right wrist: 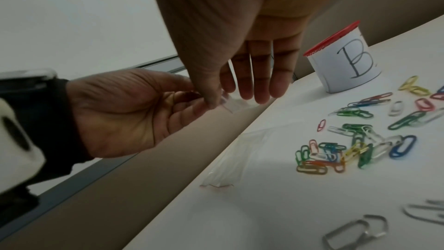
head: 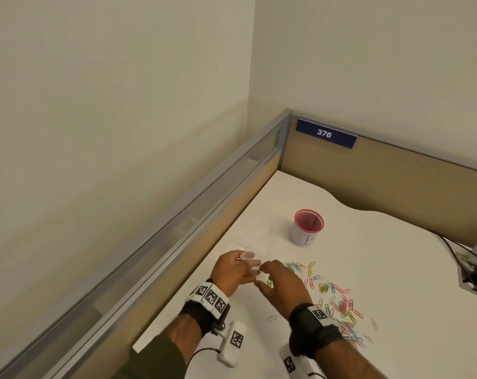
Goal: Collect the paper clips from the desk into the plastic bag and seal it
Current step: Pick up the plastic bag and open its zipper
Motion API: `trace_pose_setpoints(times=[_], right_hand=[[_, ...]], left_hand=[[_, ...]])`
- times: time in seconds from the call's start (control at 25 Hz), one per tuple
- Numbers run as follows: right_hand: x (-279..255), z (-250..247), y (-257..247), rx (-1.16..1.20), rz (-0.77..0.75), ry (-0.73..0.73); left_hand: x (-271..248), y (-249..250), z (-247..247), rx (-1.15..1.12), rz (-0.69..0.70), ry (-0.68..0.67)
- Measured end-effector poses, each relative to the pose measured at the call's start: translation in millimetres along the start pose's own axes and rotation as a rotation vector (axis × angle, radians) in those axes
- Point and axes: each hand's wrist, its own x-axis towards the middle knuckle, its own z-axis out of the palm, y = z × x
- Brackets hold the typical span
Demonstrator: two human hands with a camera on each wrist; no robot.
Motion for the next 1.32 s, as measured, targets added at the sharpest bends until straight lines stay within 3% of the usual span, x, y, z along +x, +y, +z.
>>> trace_pose_setpoints(times=[0.16, 0.28, 0.4, 0.6, 0.88, 1.32], right_hand=[[2.0, -4.9, -4.3, 0.043, -0.014, 0.003], [7.5, -6.8, -13.6, 0.088, -0.036, 0.083], [15.7, -8.8, -20.7, 0.077, -0.049, 0.116], [25.0, -12.2, -14.0, 0.183, 0.081, 0.192], [29.9, -11.1, -12.8, 0.287, 0.11, 0.171], [32.4, -14.7, -8.8, 0.398, 0.156, 0.201]], left_hand=[[1.0, 4.1, 0.7, 0.009, 0.034, 0.1], [4.8, 8.5, -0.3, 0.081, 0.064, 0.12], [7.7, 10.7, -0.8, 0.129, 0.108, 0.088], [10.7, 12.5, -0.4, -0.033, 0.073, -0.073], [15.9, 12.9, 1.2, 0.002, 0.082, -0.011], [31.2, 13.6, 5.8, 0.091, 0.123, -0.092]])
